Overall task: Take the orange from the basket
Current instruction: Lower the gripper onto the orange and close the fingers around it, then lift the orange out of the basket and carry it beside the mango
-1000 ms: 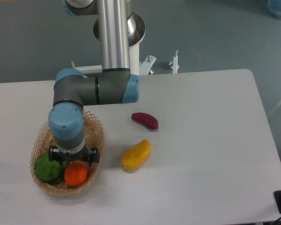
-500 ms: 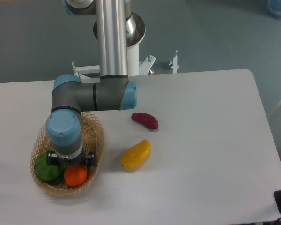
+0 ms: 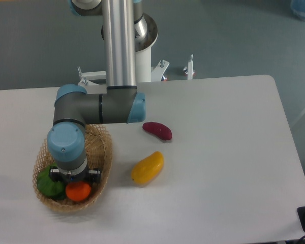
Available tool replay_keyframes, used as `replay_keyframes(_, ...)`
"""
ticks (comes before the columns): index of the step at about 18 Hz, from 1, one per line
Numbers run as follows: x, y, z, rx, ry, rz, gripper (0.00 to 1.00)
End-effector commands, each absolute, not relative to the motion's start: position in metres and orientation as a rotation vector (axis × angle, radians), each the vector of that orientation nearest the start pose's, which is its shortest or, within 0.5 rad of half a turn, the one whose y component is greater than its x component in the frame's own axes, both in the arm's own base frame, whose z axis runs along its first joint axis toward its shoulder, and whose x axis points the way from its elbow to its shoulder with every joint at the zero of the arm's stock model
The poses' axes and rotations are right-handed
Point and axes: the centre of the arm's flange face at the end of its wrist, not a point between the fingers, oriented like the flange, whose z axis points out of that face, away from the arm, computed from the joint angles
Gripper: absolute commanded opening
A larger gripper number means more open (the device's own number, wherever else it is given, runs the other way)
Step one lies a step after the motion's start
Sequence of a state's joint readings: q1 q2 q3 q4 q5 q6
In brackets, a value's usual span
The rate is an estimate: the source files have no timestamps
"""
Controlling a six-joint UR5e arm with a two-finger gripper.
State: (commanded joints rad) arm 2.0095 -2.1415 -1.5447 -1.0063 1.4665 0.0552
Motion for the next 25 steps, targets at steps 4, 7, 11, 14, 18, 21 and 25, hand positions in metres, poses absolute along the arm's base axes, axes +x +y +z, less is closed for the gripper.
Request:
replay_keyframes(4, -0.151, 0.662, 0.236, -3.015, -0.572, -0.150, 0.58)
replay_keyframes(7, -0.152, 0.659, 0.252, -2.995, -0.564, -0.143, 0.58)
replay_keyframes(11, -0.169, 0.650, 0.279, -2.954, -0.570, -0.093, 0.59)
replay_keyframes(14, -0.209, 0.626, 0.302, -2.945, -0.519, -0.002, 0.59)
replay_keyframes(18, -0.236, 0.607, 0.312, -2.936, -0.515, 0.017, 0.59)
replay_keyframes(21, -0.252, 0.592, 0.311, -2.951, -0.486, 0.026, 0.59)
replay_keyframes(25, -0.293, 0.554, 0.317, -2.969, -0.396, 0.056, 0.60)
